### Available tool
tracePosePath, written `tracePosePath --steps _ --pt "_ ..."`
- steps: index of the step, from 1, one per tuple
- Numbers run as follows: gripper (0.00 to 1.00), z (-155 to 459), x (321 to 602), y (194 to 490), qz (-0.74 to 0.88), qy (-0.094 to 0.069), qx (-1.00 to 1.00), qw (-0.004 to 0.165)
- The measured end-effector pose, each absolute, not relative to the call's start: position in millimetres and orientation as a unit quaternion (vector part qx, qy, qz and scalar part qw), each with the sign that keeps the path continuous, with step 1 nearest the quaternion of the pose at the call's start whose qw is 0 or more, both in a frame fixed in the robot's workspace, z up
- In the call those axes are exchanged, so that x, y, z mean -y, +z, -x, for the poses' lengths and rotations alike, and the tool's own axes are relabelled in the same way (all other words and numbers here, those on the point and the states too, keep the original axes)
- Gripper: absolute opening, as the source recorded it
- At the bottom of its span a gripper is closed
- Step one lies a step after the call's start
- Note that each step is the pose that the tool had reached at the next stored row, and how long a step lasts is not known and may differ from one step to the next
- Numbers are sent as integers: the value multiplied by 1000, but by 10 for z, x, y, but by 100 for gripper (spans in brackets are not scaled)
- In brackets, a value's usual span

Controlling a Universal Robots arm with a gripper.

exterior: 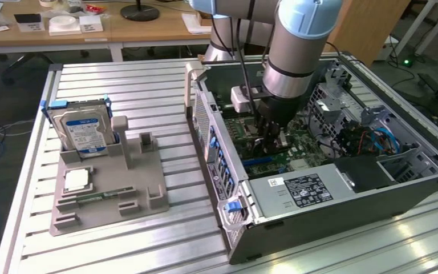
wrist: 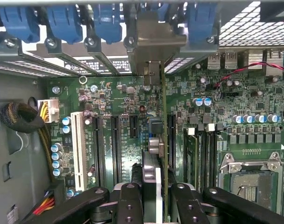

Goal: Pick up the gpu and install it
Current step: 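Insert the gpu into the slot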

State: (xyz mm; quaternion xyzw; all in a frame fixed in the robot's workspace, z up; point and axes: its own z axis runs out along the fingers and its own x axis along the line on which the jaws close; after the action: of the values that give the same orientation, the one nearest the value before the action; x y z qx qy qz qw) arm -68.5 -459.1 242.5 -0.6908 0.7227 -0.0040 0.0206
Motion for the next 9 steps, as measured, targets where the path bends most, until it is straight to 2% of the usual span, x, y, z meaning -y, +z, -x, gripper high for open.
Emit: tracePosePath --steps 9 --pt "28 697 4591 2375 691 -4 -723 21"
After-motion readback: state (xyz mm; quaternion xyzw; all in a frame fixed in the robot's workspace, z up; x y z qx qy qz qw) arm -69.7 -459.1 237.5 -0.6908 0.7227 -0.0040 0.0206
